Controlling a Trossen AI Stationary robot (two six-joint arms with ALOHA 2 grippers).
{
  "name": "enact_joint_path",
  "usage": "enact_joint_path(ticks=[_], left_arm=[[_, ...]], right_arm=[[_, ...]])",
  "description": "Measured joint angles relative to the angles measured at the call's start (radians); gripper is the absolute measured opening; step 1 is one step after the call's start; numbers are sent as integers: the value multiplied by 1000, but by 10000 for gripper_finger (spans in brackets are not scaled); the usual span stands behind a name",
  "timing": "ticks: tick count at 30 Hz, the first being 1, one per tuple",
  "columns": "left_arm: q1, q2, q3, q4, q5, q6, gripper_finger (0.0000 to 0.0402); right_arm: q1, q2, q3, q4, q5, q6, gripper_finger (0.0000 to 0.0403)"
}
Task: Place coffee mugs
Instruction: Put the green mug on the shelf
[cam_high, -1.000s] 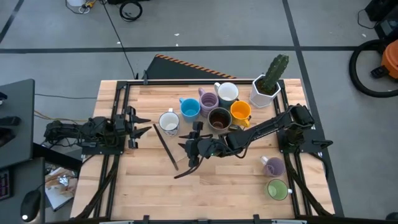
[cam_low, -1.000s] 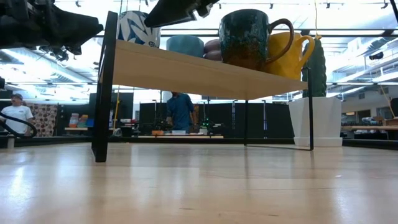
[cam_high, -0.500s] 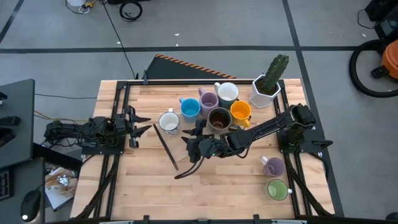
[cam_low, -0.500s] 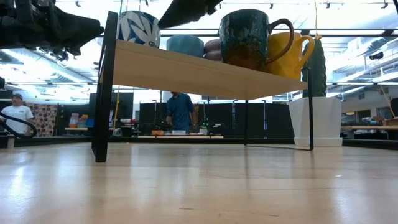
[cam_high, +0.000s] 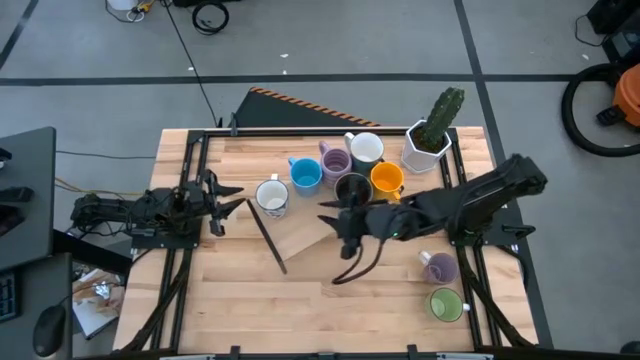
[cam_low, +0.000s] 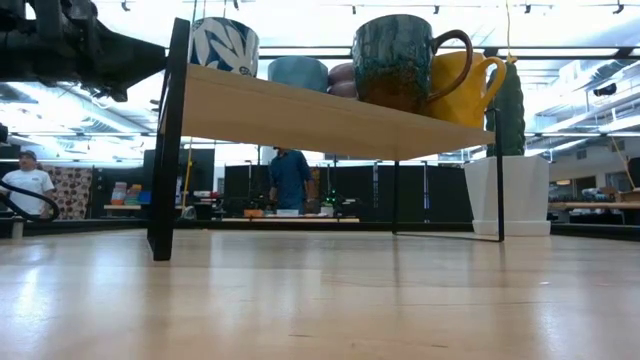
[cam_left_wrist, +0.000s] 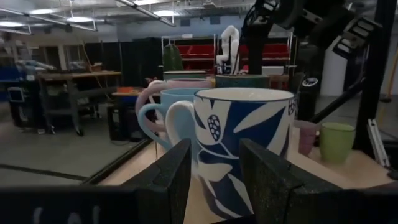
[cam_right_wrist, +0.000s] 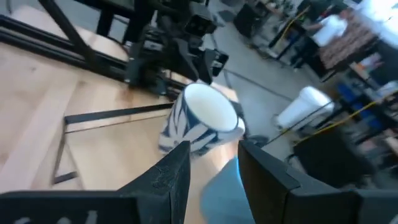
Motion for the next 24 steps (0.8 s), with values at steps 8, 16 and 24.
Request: enact_joint_path(ticks=[8, 16, 24], left_arm=[[0, 0, 0, -3, -13, 124, 141], [0, 0, 0, -8, 67, 229, 141], [0, -3, 0, -1, 69, 171, 141]], right_arm=[[-15, -80, -1, -207, 53, 166, 140], [-88, -73, -4, -193, 50, 198, 140], [-77, -50, -6, -191, 41, 261, 140]])
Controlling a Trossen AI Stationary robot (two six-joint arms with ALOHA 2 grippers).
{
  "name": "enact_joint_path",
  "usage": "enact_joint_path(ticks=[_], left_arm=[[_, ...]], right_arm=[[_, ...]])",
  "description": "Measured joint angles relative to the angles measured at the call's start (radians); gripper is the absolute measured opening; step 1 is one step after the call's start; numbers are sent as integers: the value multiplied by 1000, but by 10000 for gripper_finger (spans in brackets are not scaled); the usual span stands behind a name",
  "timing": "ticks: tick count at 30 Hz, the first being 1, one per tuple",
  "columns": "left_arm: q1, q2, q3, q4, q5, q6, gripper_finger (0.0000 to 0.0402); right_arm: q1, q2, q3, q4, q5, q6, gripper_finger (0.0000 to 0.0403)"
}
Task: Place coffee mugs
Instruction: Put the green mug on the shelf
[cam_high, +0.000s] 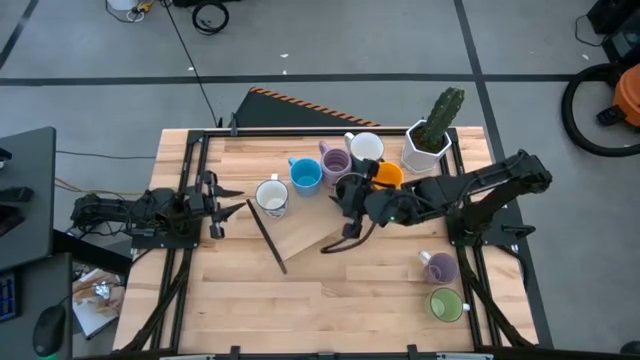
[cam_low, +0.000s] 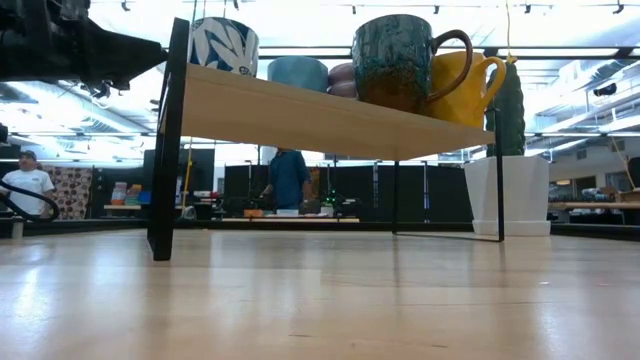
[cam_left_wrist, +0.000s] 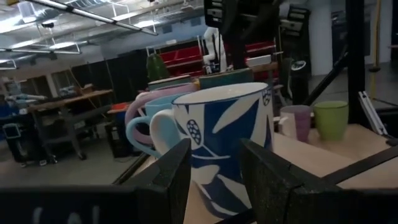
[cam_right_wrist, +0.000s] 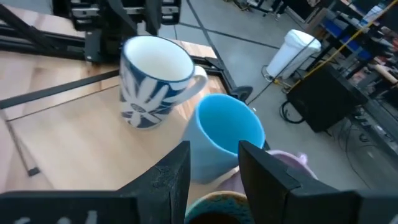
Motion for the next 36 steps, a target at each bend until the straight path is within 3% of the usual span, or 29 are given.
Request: enact_joint_path(ticks=[4, 12, 19, 26, 36], left_arm=[[0, 0, 0, 0, 1, -37, 141], [0, 2, 0, 2, 1, -150, 141], [-13, 1, 0, -5, 10, -154, 141], [-48, -7, 0, 69, 25, -78, 141], [-48, -5, 0, 95, 5, -77, 141]], right_arm=[[34, -1, 5, -29, -1, 37, 140], [97, -2, 110, -322, -57, 312, 140], [162, -2, 182, -571, -107, 543, 140], [274, -1, 182, -746, -273, 813, 140], [365, -1, 182, -767, -468, 1195, 140]])
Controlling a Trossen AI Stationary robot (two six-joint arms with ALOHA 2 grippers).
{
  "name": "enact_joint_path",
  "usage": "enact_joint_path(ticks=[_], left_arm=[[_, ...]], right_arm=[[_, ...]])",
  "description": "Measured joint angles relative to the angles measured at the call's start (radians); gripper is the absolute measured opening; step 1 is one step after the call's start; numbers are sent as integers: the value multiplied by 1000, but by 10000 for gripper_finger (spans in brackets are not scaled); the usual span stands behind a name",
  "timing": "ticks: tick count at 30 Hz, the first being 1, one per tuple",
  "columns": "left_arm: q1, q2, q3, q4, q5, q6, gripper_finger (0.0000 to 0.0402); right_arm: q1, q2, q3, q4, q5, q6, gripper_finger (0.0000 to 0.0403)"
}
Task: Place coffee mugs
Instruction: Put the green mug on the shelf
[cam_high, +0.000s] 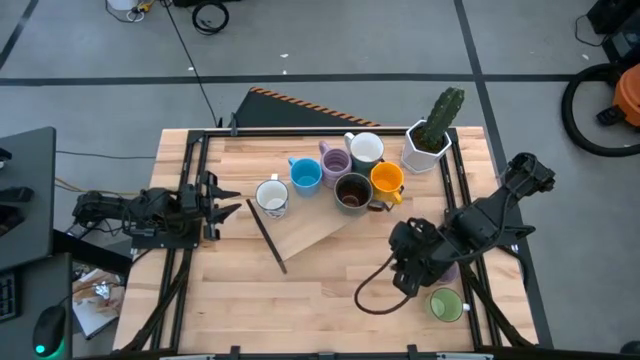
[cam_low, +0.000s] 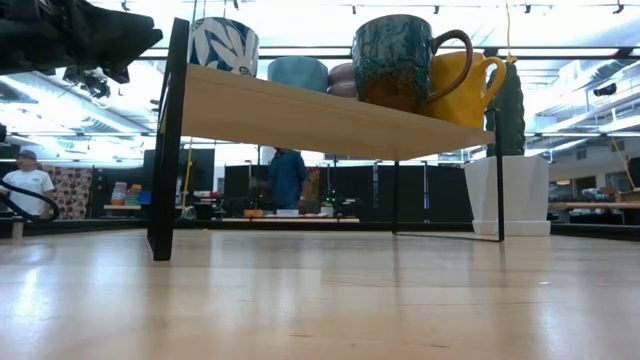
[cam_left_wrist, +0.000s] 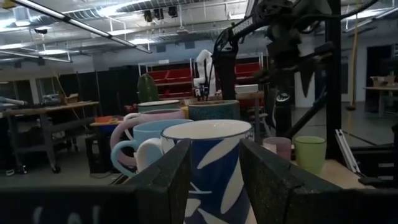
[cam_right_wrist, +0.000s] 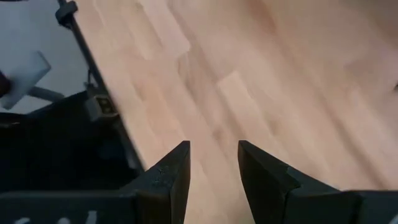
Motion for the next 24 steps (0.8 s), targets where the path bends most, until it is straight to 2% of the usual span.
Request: enact_joint_path(ticks=[6, 12, 19, 24], left_arm=[[0, 1, 0, 2, -1, 9, 141], [0, 1, 0, 1, -1, 10, 141], [0, 1, 0, -8, -1, 5, 141], [0, 1, 0, -13, -1, -1, 141]], right_arm=[[23, 2, -43, -29, -42, 106, 140], [36, 2, -163, -106, -119, 220, 139], [33, 3, -333, -26, -370, 283, 139], [36, 3, -381, 53, -441, 336, 142]])
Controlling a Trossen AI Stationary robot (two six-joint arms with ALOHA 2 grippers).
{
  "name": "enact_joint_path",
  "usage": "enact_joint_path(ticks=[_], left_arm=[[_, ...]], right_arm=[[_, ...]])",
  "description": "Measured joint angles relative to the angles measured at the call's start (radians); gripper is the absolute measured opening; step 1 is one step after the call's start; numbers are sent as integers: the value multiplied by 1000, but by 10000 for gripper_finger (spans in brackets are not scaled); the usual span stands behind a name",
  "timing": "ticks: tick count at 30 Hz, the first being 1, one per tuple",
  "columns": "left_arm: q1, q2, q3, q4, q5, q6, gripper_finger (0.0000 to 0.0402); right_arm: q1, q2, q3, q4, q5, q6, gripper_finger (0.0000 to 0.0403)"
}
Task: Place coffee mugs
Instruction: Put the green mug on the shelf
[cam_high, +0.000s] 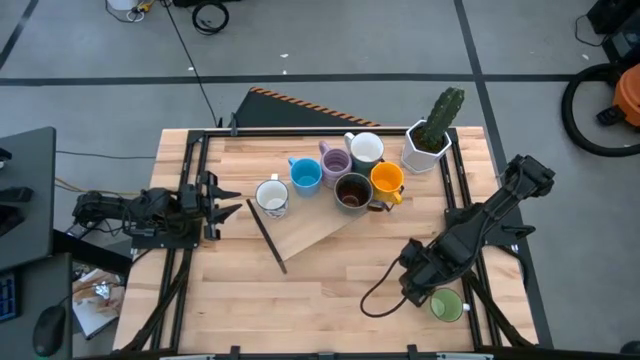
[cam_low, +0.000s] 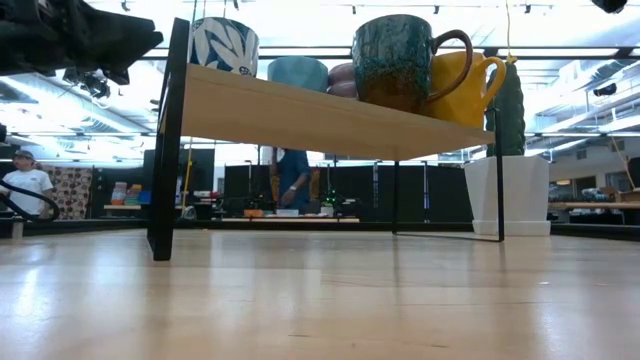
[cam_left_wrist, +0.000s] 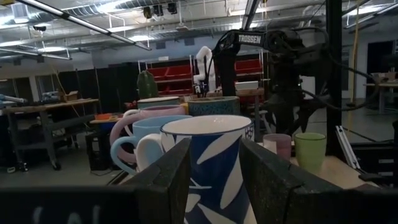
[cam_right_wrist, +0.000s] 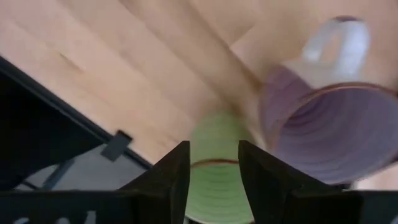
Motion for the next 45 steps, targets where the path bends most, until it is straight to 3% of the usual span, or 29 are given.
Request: enact_joint_path(ticks=[12, 19, 29, 45], left_arm=[[0, 0, 0, -11, 0, 97, 141], [0, 0, 0, -8, 0, 132, 141], [0, 0, 0, -7, -7, 134, 141], [0, 0, 0, 7, -30, 185, 141]], right_arm=[[143, -1, -3, 84, 0, 283, 212], [201, 4, -3, 99, 56, 393, 240], [216, 133, 22, 165, 28, 312, 235], [239, 138, 77, 60, 68, 285, 233]])
